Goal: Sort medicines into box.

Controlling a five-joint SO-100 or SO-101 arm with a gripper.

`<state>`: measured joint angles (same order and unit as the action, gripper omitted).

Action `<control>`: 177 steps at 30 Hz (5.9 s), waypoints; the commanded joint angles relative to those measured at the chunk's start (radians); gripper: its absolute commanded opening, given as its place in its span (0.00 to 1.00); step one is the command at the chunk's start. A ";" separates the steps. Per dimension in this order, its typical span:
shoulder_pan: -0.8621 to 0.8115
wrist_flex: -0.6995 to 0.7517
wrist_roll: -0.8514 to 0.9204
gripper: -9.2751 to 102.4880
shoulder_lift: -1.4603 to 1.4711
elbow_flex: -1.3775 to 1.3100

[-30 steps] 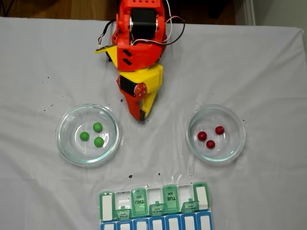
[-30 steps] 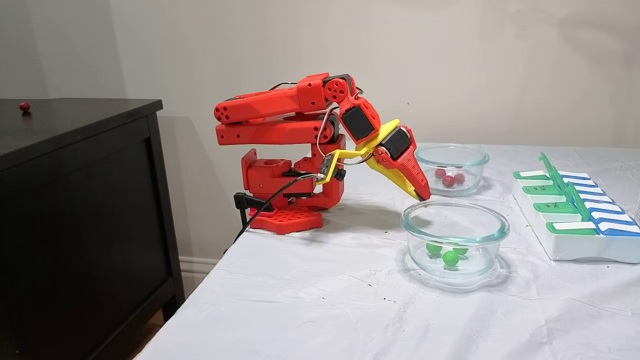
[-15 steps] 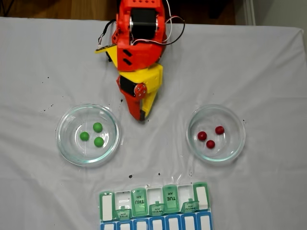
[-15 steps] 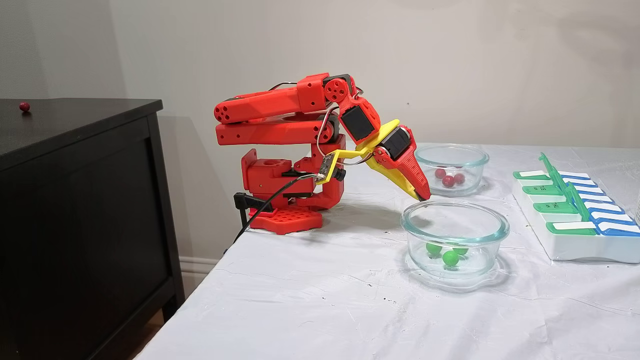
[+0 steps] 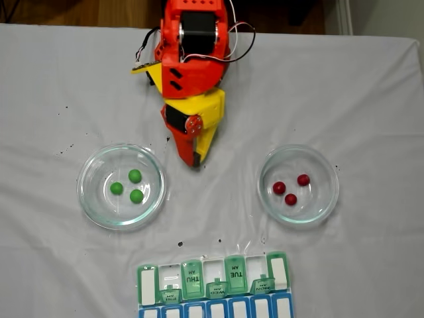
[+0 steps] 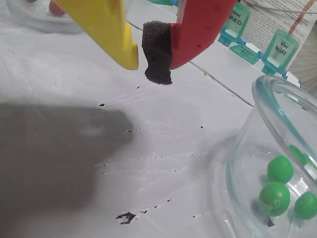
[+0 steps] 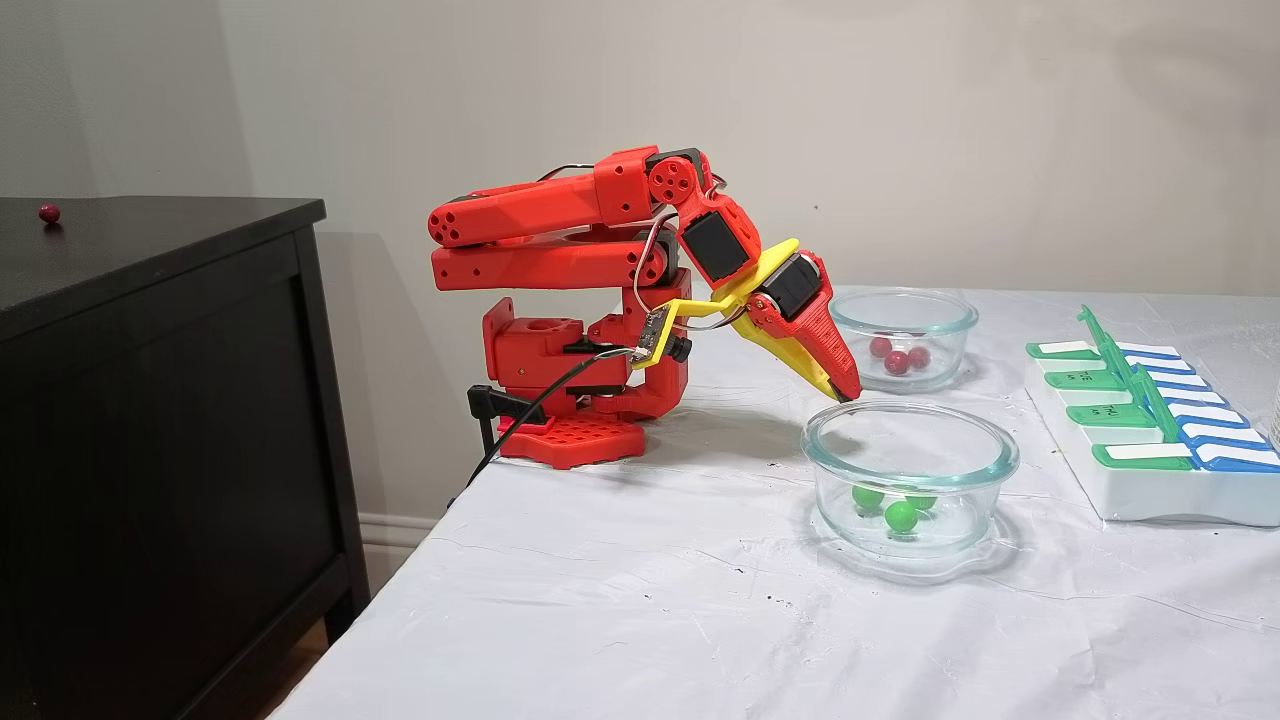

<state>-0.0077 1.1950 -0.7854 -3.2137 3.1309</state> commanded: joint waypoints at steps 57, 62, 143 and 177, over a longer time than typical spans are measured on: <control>-0.025 -0.314 0.514 0.08 0.008 -0.107; -0.026 -0.212 0.565 0.08 0.008 -0.344; 0.684 -0.034 0.750 0.31 1.292 -1.259; 0.788 0.066 0.750 0.30 1.433 -1.293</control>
<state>0.7547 1.2241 -0.0430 -1.7717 1.8975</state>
